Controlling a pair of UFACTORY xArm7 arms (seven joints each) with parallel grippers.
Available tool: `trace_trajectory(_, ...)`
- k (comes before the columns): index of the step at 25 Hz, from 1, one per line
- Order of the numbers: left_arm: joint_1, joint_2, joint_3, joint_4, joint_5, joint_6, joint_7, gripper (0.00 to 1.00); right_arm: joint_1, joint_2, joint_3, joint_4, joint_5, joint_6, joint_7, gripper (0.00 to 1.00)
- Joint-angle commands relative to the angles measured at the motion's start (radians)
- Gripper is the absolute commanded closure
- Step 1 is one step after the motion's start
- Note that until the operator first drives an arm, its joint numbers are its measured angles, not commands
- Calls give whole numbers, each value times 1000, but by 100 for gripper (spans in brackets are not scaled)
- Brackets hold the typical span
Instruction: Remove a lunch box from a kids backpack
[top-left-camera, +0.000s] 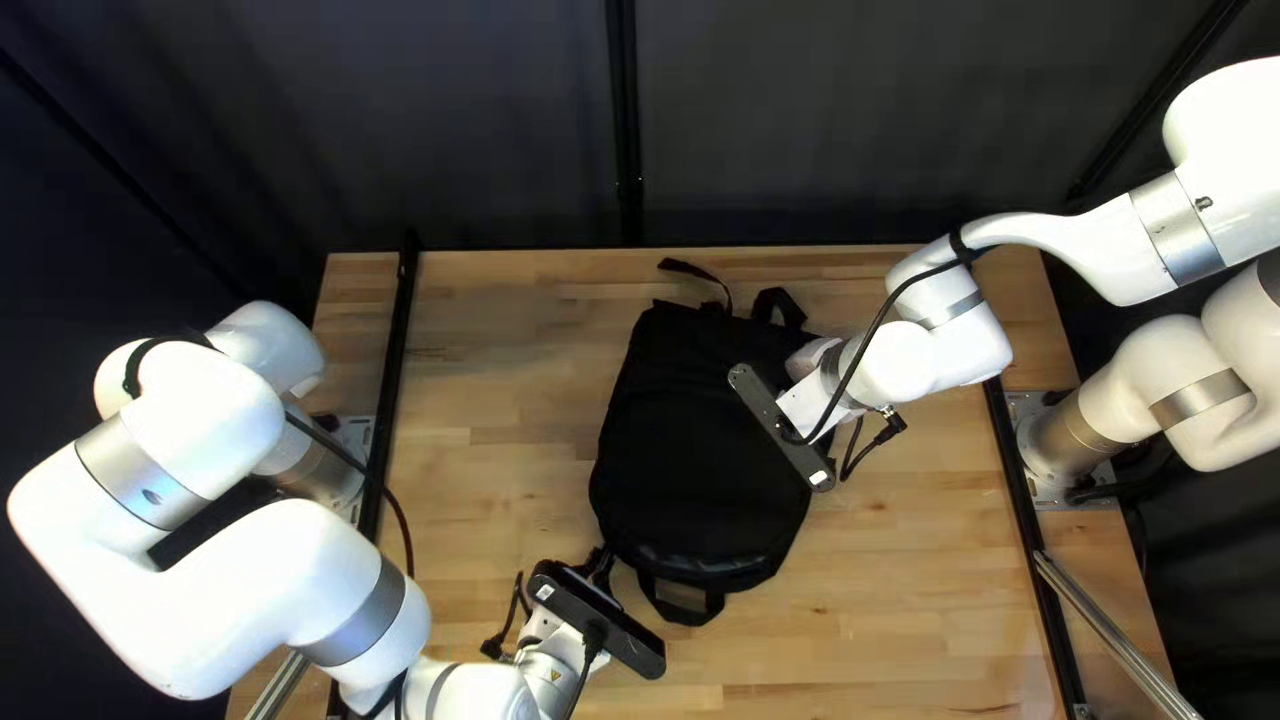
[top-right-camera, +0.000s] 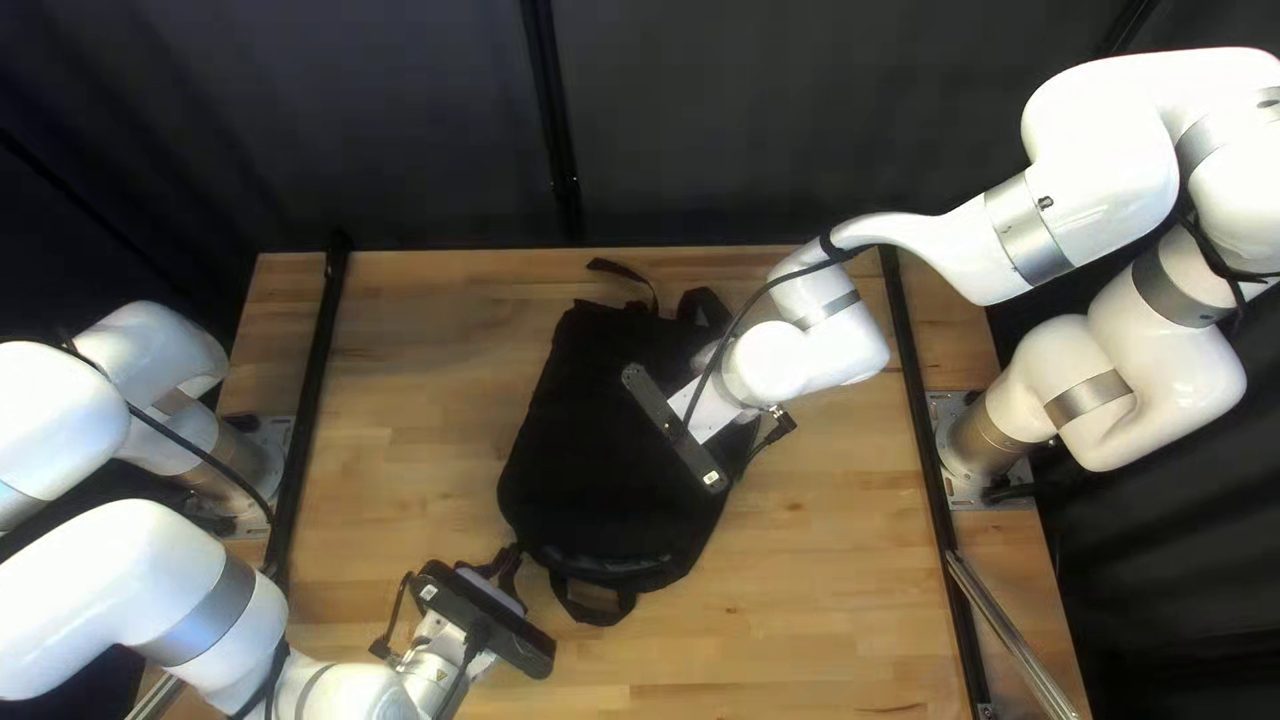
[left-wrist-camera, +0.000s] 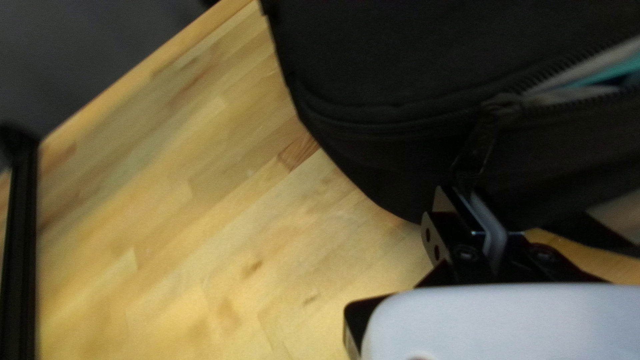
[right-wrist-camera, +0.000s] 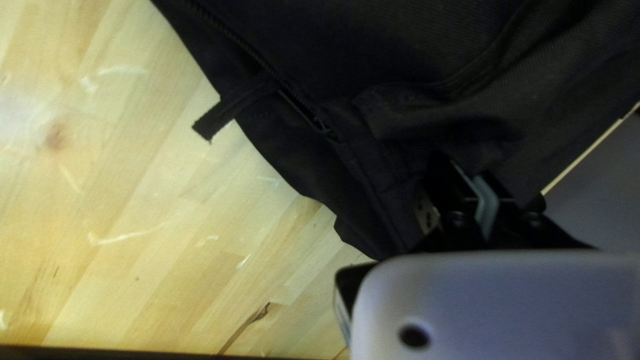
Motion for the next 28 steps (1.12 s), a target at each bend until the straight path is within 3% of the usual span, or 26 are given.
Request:
trace_trajectory(1,27,-35,5,-48,42,-57,61,100,-2,-79,-2,-34,18,75,-35,100)
trace_trajectory(8,64,-109,11,-97,52,-101,166,100,-23,-157,-70,-77,48,101,-169,100)
trace_trajectory(15,49,-68,-14,-19,24,-79,257,100,-51,-154,-193,-48,86,81,-383,100)
trace_trajectory(16,47,-63,-16,-11,22,-76,266,100,-51,-151,-204,-42,92,80,-402,61)
trace_trajectory(17,39,-47,-23,20,17,-63,294,100,-45,-134,-229,-15,118,82,-460,0)
trace_trajectory(21,26,-13,-37,89,11,-37,369,100,-20,-124,-218,51,154,142,-499,0)
trace_trajectory(28,-6,51,-66,215,-9,10,467,100,22,-175,-88,68,130,220,-377,0)
